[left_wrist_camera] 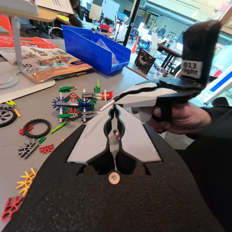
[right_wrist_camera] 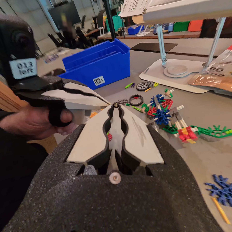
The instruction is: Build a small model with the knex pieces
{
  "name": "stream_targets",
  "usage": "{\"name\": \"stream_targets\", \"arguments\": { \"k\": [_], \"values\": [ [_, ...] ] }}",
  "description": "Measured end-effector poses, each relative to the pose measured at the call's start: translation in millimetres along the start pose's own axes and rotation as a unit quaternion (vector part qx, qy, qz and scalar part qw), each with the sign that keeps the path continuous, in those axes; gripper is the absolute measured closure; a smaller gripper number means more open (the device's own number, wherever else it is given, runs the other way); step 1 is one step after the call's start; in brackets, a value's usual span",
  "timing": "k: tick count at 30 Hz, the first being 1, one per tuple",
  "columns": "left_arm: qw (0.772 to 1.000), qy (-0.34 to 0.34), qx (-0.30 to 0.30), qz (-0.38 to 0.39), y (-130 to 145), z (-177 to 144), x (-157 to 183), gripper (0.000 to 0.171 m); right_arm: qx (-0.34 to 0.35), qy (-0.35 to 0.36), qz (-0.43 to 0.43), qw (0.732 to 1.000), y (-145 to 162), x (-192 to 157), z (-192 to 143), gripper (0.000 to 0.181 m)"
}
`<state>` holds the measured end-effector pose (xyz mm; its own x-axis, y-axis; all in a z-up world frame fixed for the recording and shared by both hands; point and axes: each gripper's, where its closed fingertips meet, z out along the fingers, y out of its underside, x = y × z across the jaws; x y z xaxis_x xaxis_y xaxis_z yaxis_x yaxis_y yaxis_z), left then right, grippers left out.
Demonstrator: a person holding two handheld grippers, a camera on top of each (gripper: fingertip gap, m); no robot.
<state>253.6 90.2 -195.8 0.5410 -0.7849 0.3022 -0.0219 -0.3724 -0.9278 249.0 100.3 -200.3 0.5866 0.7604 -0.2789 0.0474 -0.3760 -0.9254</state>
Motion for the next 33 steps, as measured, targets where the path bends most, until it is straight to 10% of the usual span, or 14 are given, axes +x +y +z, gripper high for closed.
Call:
{"name": "stream_targets", "arguments": {
  "k": [9, 33],
  "values": [
    [0.999, 0.039, 0.000, -0.004, -7, -1, 7, 0.170, 0.043, -0.047, 0.124, 0.990, -10, 4, -6, 0.173],
    [0.998, -0.038, -0.019, 0.055, -15, 6, 7, 0.171, 0.021, 0.061, -0.058, 0.996, -18, 4, -9, 0.174]
  ]
}}
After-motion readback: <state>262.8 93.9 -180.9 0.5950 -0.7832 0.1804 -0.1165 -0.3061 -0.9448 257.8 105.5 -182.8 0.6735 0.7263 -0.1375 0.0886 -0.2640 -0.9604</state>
